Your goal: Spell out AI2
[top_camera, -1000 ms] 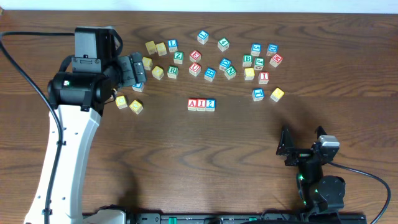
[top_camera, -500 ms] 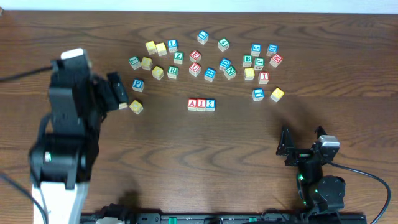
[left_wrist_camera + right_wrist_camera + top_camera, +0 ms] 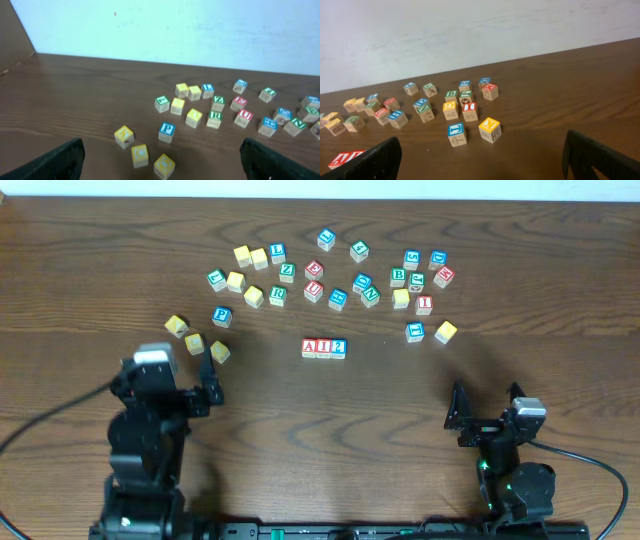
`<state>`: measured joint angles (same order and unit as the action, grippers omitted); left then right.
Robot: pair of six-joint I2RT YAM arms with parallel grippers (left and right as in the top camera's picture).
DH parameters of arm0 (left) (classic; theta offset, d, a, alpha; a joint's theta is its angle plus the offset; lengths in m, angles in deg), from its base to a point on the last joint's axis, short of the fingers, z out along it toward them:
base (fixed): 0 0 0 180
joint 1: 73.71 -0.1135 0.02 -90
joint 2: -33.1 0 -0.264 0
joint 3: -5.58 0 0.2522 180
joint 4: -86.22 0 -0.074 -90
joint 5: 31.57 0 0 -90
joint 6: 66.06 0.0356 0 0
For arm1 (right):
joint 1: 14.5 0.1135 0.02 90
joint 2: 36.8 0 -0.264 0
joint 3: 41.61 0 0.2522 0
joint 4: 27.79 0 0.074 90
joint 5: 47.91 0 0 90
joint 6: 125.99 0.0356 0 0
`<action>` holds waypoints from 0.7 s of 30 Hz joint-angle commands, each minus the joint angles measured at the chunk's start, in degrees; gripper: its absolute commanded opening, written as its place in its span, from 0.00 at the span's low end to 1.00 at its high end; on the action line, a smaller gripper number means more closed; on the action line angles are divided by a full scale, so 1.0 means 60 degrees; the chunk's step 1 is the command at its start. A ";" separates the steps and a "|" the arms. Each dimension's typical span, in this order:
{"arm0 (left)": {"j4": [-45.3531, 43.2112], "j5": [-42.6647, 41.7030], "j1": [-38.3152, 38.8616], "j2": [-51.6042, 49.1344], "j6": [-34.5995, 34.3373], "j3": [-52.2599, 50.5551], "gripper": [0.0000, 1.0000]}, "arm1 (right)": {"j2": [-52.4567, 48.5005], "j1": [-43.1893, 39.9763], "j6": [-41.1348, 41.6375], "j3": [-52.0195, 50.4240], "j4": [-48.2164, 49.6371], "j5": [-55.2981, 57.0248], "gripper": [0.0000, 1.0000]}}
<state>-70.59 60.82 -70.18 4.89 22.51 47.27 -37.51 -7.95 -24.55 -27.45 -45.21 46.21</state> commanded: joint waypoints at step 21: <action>-0.0903 -0.0331 -0.0495 0.4688 0.0386 -0.4619 0.98 | 0.0066 -0.0015 -0.0135 -0.0015 -0.0036 0.0040 0.99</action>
<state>-76.60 59.40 -72.87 32.33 23.99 21.56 -37.46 -7.95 -24.55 -27.45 -45.23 46.21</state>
